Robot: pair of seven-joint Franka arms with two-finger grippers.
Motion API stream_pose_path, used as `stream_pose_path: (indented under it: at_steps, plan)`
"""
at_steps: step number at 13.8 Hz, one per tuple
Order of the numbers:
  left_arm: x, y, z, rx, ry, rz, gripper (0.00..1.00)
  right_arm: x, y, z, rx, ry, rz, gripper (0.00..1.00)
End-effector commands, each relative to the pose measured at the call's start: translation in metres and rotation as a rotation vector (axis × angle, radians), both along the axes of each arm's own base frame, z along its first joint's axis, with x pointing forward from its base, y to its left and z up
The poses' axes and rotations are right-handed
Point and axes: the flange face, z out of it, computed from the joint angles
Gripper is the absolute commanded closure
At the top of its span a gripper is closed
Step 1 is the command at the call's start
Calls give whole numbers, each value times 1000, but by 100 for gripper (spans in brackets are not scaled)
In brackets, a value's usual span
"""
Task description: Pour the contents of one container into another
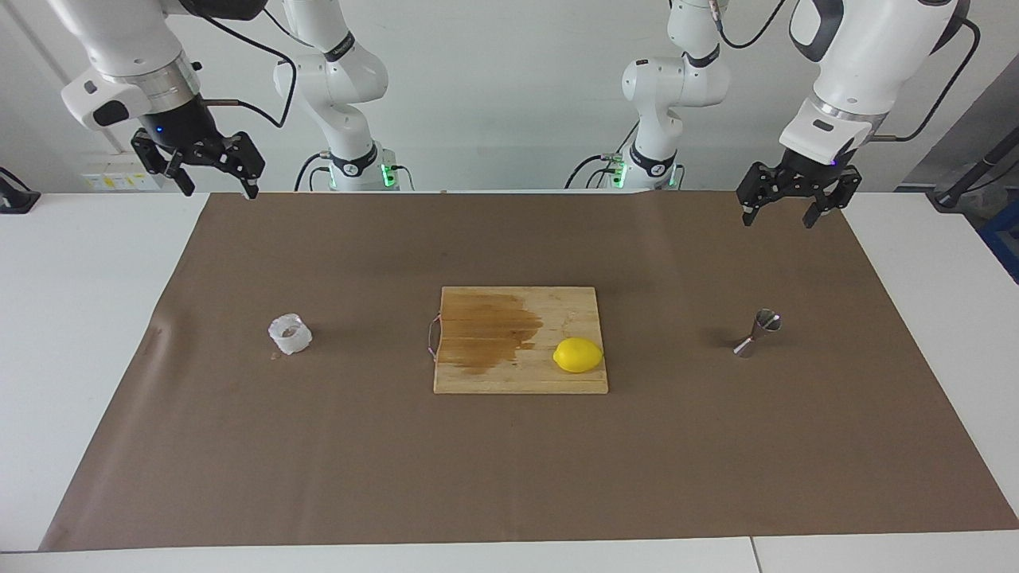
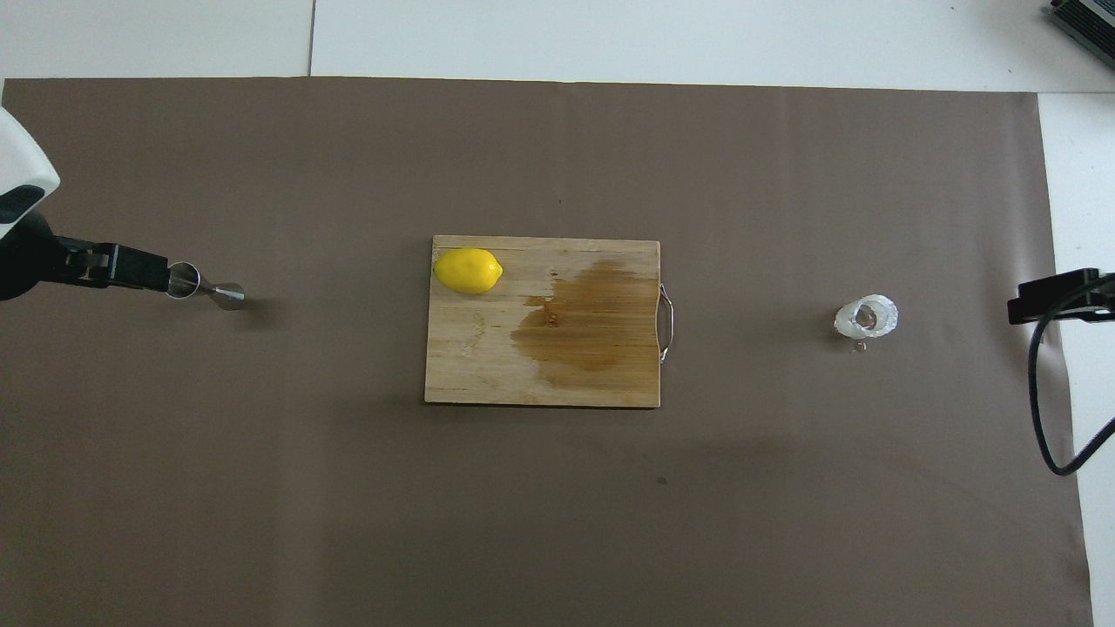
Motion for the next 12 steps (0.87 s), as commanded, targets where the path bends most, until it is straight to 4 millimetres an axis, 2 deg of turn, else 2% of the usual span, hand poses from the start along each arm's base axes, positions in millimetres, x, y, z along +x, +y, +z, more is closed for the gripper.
stream_pose_path:
  at_steps: [1, 6, 7, 9, 12]
  plan:
    - [-9, -2, 5, 3, 3, -1, 0, -7, -2, 0, 21, -1, 17, 0]
    - [-7, 10, 3, 1, 0, 20, 0, -7, -1, -1, 21, 2, 16, 0]
    - [-6, 27, 3, -2, -3, 46, 0, -6, -1, -1, 21, 1, 17, 0]
    - [-8, 41, 1, -17, -5, 68, 0, -7, -1, -1, 21, 5, 17, 0]
    - [-8, 78, -8, -20, -1, 25, 0, -8, -1, -1, 22, 8, 13, 0]
